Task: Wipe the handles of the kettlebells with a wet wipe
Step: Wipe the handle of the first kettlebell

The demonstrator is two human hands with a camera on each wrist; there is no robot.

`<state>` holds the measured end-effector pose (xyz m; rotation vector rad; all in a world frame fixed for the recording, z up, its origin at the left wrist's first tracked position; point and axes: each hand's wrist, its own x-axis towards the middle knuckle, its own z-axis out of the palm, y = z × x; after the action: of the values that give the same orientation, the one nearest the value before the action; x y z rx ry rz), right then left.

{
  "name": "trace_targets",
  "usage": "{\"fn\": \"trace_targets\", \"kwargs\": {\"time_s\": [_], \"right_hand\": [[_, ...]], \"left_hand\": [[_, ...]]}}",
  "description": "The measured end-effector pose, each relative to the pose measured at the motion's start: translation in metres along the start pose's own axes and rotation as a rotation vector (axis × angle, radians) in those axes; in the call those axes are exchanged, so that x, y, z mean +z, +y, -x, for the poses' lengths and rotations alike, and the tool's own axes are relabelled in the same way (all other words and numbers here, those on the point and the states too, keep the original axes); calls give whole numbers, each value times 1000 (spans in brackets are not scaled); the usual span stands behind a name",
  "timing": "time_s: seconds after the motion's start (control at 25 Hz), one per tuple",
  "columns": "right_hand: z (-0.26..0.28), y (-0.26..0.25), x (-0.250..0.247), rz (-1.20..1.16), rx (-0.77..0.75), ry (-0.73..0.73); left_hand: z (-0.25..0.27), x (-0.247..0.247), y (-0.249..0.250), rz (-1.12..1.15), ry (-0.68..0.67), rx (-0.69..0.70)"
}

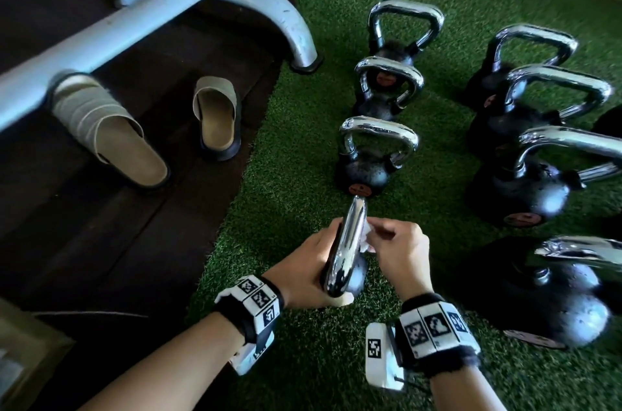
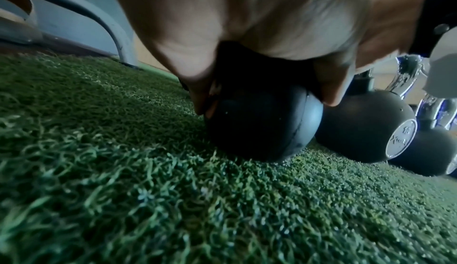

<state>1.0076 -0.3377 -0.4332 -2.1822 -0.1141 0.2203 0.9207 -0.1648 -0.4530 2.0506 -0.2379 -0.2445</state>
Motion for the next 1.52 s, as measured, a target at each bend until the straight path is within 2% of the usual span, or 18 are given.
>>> {"fn": "trace_targets", "kwargs": {"time_s": [0.12, 0.24, 0.4, 0.52, 0.6, 0.76, 0.84, 1.04, 1.2, 1.4, 1.52], "right_hand": [[-8, 4, 5, -97, -25, 55], [-8, 11, 8, -254, -28, 46], [-10, 7, 5, -158, -20, 6], [-12, -5, -1, -188, -177, 106], [-5, -12, -3, -194, -259, 100], [-14, -18, -2, -225, -225, 71], [-14, -25, -3, -202, -257, 85], [28, -37, -9, -148, -384, 18], [20, -38, -13, -145, -321, 26], [52, -17, -8, -283, -215, -69], [55, -8, -7, -258, -210, -156]], "left_hand": [[-2, 3, -2, 20, 48, 68], [-1, 7, -5, -94, 60, 104], [-1, 10, -14, -66, 25, 35], [-3, 10, -11, 2, 43, 0], [-2, 8, -9, -13, 66, -31], [-5, 3, -4, -22, 64, -30], [-8, 0, 0, 0, 68, -40], [-18, -9, 7, 9, -3, -52], [-21, -7, 6, 36, -14, -58], [-17, -4, -2, 31, -24, -133], [-13, 3, -8, 53, -1, -199]]}}
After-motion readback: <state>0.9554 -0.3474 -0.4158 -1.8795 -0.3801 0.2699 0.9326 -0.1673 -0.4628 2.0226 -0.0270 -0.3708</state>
